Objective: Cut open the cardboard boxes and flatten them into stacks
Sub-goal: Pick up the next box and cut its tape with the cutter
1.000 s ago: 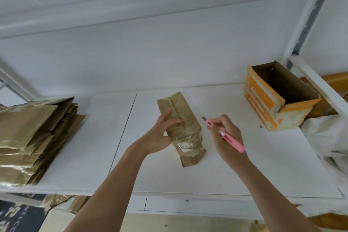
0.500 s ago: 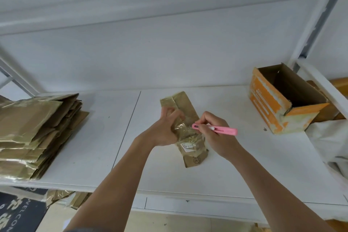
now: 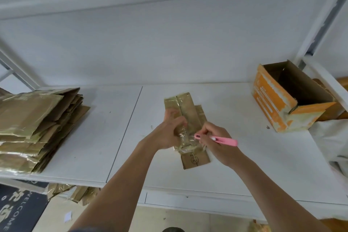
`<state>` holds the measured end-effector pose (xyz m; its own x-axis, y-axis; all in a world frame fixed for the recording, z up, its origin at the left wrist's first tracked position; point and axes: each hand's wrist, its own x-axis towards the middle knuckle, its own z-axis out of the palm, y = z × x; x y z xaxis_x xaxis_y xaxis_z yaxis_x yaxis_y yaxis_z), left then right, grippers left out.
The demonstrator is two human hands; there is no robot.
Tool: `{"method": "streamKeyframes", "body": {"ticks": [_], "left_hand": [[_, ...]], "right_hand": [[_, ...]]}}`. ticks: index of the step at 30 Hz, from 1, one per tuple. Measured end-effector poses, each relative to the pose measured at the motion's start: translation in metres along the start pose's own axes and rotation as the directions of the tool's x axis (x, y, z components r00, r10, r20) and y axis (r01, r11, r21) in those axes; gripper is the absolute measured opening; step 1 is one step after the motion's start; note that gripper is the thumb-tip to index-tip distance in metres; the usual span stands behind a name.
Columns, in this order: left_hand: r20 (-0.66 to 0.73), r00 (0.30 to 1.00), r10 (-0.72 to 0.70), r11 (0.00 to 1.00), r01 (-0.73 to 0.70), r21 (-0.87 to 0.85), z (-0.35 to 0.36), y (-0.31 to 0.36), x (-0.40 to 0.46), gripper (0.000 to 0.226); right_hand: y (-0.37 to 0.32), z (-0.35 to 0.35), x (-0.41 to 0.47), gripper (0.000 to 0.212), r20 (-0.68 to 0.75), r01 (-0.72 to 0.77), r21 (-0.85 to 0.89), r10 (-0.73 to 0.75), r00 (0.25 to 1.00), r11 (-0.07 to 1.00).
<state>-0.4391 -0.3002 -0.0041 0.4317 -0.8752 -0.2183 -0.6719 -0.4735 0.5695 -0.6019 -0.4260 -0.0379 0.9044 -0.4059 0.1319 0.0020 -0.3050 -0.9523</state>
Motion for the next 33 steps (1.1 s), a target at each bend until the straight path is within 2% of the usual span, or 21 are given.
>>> {"method": "streamKeyframes", "body": {"ticks": [6,10,15,19,24,30,33], "left_hand": [[0.010,1.000,-0.022,0.999,0.021,0.049,0.004,0.003,0.006,0.045],[0.016,0.999,-0.032,0.999,0.032,0.025,0.008,0.004,0.009,0.045],[0.012,1.000,-0.010,0.997,0.011,-0.072,0.009,0.001,0.009,0.056],[-0.002,1.000,-0.005,0.994,0.005,-0.105,0.010,-0.001,0.010,0.056],[-0.005,1.000,-0.017,0.993,0.016,-0.118,0.011,-0.004,0.013,0.054],[0.010,1.000,0.002,0.988,-0.001,-0.155,0.011,-0.002,0.015,0.054],[-0.005,1.000,0.002,0.983,-0.003,-0.185,0.012,-0.005,0.015,0.055]], "right_hand": [[0.007,0.004,-0.007,0.015,0.085,0.127,-0.205,-0.112,0.990,0.970],[0.007,0.000,-0.008,0.017,0.032,0.042,-0.086,-0.040,0.999,0.995],[0.002,-0.002,-0.007,0.015,-0.069,-0.083,0.122,0.092,0.993,0.989],[0.002,0.006,-0.008,0.013,-0.055,-0.071,0.060,0.074,0.996,0.996],[0.001,0.008,-0.009,0.022,0.019,0.031,-0.003,-0.031,0.999,1.000],[0.009,0.003,-0.012,0.016,-0.085,-0.046,0.151,0.059,0.995,0.988],[0.007,0.009,-0.012,0.014,-0.100,-0.022,0.121,0.034,0.994,0.992]]}}
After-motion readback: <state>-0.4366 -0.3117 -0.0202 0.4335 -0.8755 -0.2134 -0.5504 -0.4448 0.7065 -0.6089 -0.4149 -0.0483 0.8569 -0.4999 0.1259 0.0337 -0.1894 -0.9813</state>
